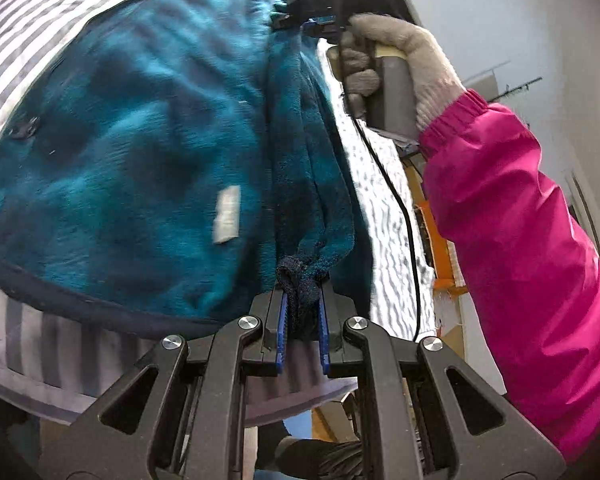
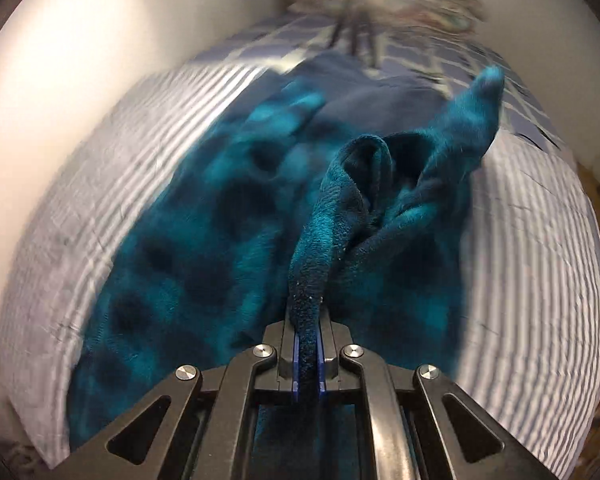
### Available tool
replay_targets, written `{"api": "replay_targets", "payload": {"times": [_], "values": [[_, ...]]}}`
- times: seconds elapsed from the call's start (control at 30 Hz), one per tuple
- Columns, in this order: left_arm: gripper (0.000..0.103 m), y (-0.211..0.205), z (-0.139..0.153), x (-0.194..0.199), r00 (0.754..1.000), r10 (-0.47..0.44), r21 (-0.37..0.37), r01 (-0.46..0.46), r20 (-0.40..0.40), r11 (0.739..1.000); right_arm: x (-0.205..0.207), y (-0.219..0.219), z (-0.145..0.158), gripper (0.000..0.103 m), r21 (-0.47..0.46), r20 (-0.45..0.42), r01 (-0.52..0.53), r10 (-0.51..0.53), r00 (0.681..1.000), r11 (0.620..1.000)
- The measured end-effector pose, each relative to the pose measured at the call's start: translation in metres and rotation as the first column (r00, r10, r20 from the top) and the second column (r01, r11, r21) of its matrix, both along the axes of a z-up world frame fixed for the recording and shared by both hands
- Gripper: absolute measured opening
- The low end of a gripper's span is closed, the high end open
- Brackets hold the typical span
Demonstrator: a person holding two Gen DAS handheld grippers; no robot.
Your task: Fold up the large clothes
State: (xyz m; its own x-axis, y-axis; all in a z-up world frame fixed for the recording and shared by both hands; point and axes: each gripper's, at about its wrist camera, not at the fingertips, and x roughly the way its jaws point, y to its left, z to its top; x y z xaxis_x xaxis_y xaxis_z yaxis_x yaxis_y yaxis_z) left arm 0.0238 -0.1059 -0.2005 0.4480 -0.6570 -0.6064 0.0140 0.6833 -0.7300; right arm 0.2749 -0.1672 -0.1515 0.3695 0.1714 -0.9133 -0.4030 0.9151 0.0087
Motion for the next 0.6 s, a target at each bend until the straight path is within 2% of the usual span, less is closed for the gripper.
{"api": "replay_targets", "payload": {"times": [0.1, 0.13, 0.17, 0.23, 0.3, 0.37, 0.43, 0.6], "values": [[0.01, 0.004, -0.005, 0.001, 1.0, 0.004, -0.013, -0.004, -0.014, 1.0, 0.0, 0.019, -0.024, 0.006, -0.068, -0.007, -0.039, 0.038, 0.999, 0.997], [0.01, 0.004, -0.004, 0.002, 1.0, 0.0, -0.01, 0.0, -0.011, 1.0, 0.0, 0.018, -0.024, 0.012, -0.061, -0.003, -0.044, 0.044, 0.999, 0.997], [0.01, 0.002, -0.004, 0.001, 1.0, -0.006, -0.004, 0.006, -0.005, 1.0, -0.001, 0.016, -0.022, 0.013, -0.049, -0.005, -0.044, 0.044, 0.999, 0.998], [0.01, -0.001, -0.002, 0.002, 1.0, -0.013, 0.006, 0.013, 0.002, 1.0, -0.002, 0.001, -0.01, 0.023, 0.026, -0.012, -0.044, 0.044, 0.999, 0.999], [0.01, -0.003, -0.001, 0.004, 1.0, -0.015, 0.005, 0.015, 0.004, 1.0, -0.006, -0.017, 0.005, 0.028, 0.092, 0.006, -0.031, 0.03, 1.0, 0.995], [0.01, -0.004, 0.001, 0.005, 1.0, -0.016, 0.002, 0.016, 0.003, 1.0, -0.017, -0.048, 0.026, 0.029, 0.224, 0.019, 0.016, -0.021, 1.0, 0.975], [0.01, -0.001, 0.002, 0.008, 1.0, -0.017, -0.003, 0.017, 0.007, 1.0, -0.032, -0.077, 0.037, 0.029, 0.301, 0.007, 0.074, -0.08, 0.997, 0.951], [0.01, 0.003, 0.007, 0.007, 0.999, -0.021, 0.014, 0.02, 0.029, 1.0, -0.091, -0.116, 0.041, 0.03, 0.278, 0.002, 0.103, -0.108, 0.994, 0.955]]}}
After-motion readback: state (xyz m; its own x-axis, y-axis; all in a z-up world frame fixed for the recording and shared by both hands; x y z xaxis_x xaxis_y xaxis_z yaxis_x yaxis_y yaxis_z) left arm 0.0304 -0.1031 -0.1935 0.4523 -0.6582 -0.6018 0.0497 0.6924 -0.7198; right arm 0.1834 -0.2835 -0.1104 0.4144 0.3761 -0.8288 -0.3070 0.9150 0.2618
